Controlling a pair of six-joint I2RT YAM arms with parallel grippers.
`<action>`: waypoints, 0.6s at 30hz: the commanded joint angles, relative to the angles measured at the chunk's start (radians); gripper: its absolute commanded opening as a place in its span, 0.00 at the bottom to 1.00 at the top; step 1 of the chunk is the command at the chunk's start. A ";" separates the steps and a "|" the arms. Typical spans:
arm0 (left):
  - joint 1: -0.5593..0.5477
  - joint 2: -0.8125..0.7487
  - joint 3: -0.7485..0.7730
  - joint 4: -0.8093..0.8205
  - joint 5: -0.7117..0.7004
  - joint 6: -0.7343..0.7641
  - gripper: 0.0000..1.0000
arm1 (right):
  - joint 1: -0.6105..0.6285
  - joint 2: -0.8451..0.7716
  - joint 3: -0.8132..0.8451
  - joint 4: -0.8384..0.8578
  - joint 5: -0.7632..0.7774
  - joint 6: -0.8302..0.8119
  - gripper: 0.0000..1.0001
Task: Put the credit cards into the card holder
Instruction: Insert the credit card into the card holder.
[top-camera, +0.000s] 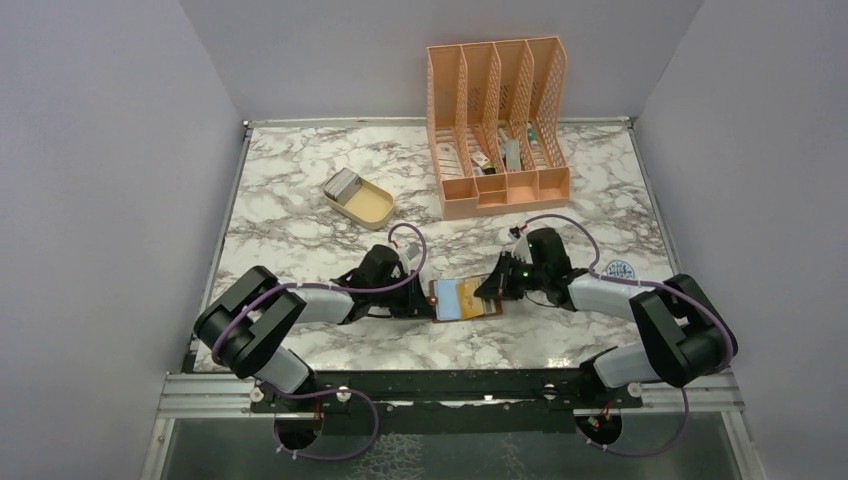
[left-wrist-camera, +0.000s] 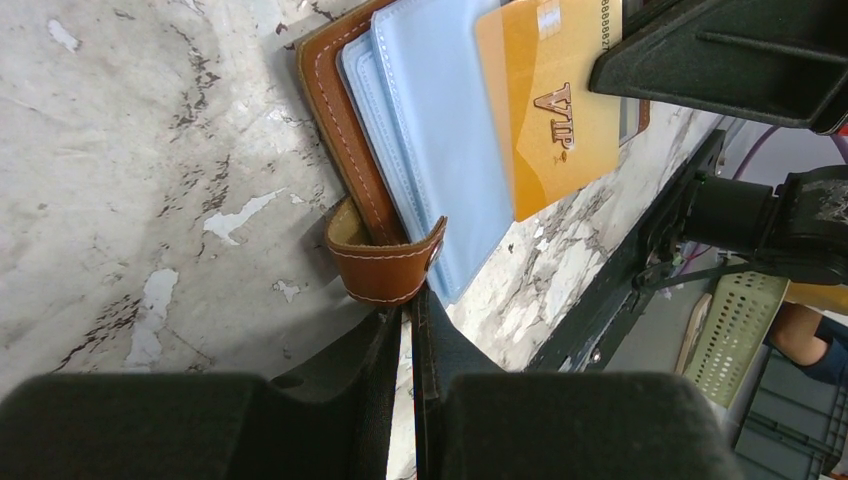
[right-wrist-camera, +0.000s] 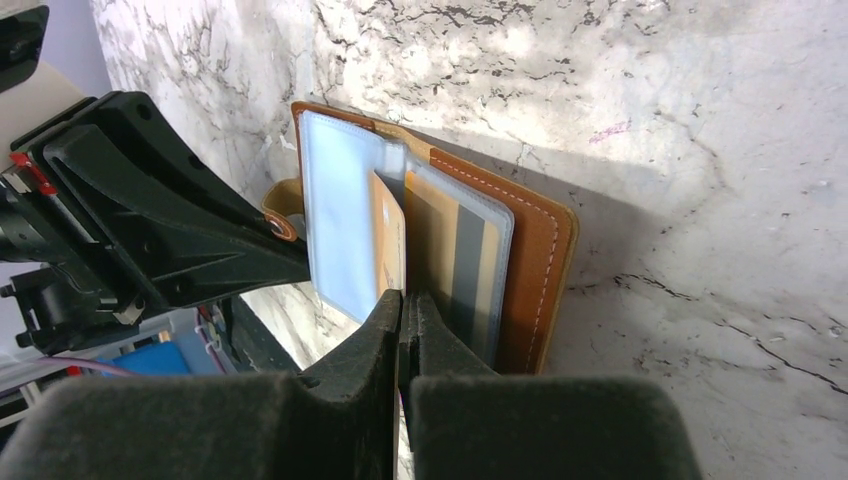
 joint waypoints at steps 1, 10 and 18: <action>-0.022 0.037 -0.024 -0.033 -0.054 0.004 0.13 | -0.007 -0.022 -0.020 0.028 0.078 -0.007 0.01; -0.033 0.048 -0.020 -0.027 -0.058 -0.003 0.13 | -0.007 -0.037 -0.020 0.044 0.082 0.012 0.01; -0.040 0.050 -0.020 -0.020 -0.058 -0.008 0.13 | -0.007 -0.036 -0.038 0.074 0.076 0.028 0.01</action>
